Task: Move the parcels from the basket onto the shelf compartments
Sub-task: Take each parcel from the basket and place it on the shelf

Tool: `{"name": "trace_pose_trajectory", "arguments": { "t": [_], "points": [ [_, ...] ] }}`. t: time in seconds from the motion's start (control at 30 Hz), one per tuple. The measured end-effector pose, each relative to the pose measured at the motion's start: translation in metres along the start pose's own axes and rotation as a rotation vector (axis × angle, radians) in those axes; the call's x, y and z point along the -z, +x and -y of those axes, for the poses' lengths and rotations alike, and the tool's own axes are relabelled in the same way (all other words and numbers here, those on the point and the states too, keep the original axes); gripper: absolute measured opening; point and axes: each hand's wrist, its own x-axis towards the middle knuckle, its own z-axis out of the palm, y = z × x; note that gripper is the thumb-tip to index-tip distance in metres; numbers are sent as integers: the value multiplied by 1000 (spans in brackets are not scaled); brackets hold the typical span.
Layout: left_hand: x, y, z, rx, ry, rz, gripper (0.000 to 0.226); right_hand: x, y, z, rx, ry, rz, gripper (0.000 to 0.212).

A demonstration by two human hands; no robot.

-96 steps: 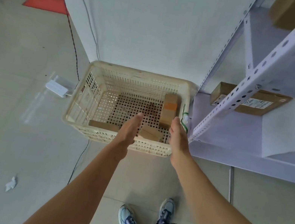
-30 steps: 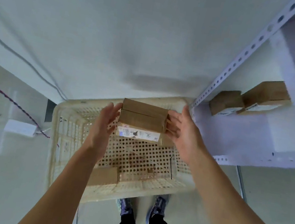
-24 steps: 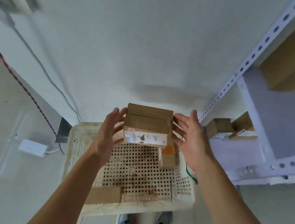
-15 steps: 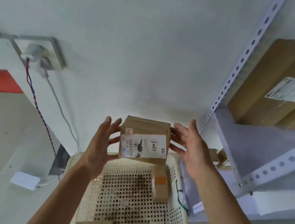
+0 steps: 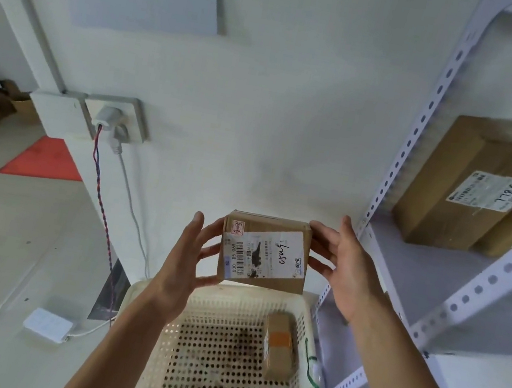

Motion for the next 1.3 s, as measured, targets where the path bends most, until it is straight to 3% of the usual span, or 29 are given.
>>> {"name": "trace_pose_trajectory", "arguments": {
  "t": [0.33, 0.47, 0.57, 0.73, 0.83, 0.97, 1.07, 1.2, 1.3],
  "points": [
    [-33, -21, -6, -132, -55, -157, 78, 10, -26, -4, 6, -40, 24, 57],
    [-54, -35, -13, -191, -169, -250, 35, 10, -40, -9, 25, 4, -21, 50],
    [-59, -40, -12, -217, -237, -281, 32, 10, -53, -15, 28, 19, -35, 49],
    [-59, -51, -6, -254, -225, -184, 53, 7, -79, -25, 54, 55, -63, 46],
    [-60, -68, -6, -278, -180, -86, 80, 1, -102, -28, 76, 61, -67, 46],
    [-58, -88, 1, -320, -139, 49, 50, -12, -138, -35, 71, -2, -88, 45],
    [-55, -106, 5, -328, -101, 121, 53, -18, -164, -38, 86, -90, -113, 50],
    [-54, -127, 4, -329, -65, 235, 57, -17, -197, -46, 72, -30, -121, 69],
    [-57, -139, 6, -298, -48, 300, 65, -12, -218, -46, 88, 29, -137, 64]
  ]
}}
